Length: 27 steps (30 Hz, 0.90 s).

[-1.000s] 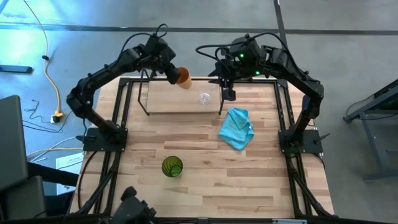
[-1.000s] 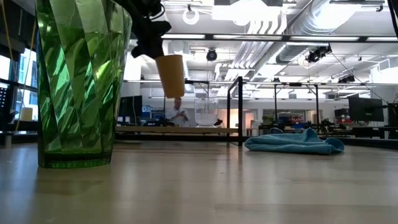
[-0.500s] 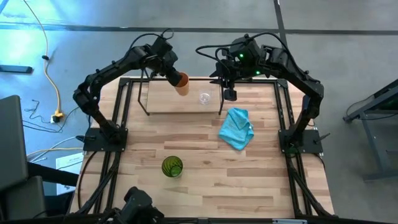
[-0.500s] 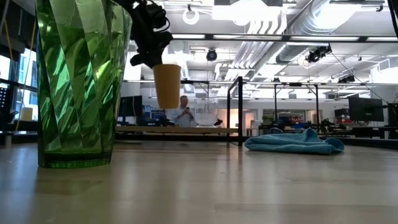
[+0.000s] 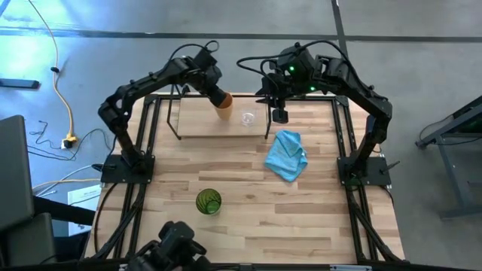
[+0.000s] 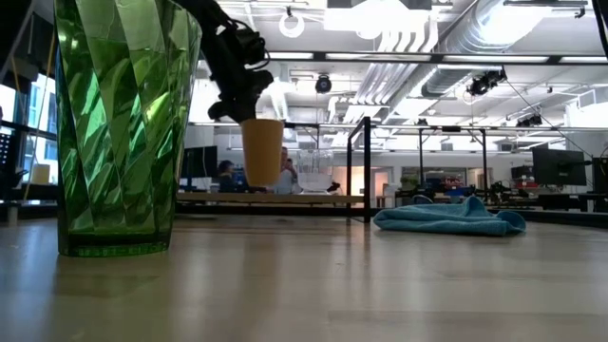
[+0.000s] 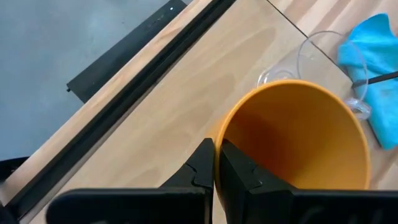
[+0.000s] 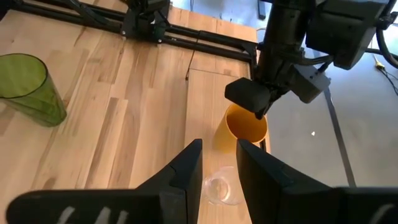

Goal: Stack small to large cups/mugs on shelf
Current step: Put the yellow cup on the shelf

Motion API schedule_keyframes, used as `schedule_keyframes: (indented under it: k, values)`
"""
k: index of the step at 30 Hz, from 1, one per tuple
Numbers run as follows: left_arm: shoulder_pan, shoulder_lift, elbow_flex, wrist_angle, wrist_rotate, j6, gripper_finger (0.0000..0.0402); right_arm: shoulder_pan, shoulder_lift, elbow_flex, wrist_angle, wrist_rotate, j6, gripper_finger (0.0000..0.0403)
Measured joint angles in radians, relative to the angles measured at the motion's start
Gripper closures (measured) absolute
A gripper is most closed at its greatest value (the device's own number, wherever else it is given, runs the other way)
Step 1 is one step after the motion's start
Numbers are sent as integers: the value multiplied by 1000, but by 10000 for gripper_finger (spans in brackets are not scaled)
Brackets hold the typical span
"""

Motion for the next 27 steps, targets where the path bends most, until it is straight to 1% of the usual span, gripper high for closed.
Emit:
schedule_keyframes:
  k: [7,12,27]
  values:
    - [7,5,0,13,0,0,402,0,0,0,-21,0,1,311]
    - [23,5,0,-5,-2,-1,402,0,0,0,-22,0,1,311]
    - [19,5,-1,-52,-7,-6,402,0,0,0,-22,-31,1,311]
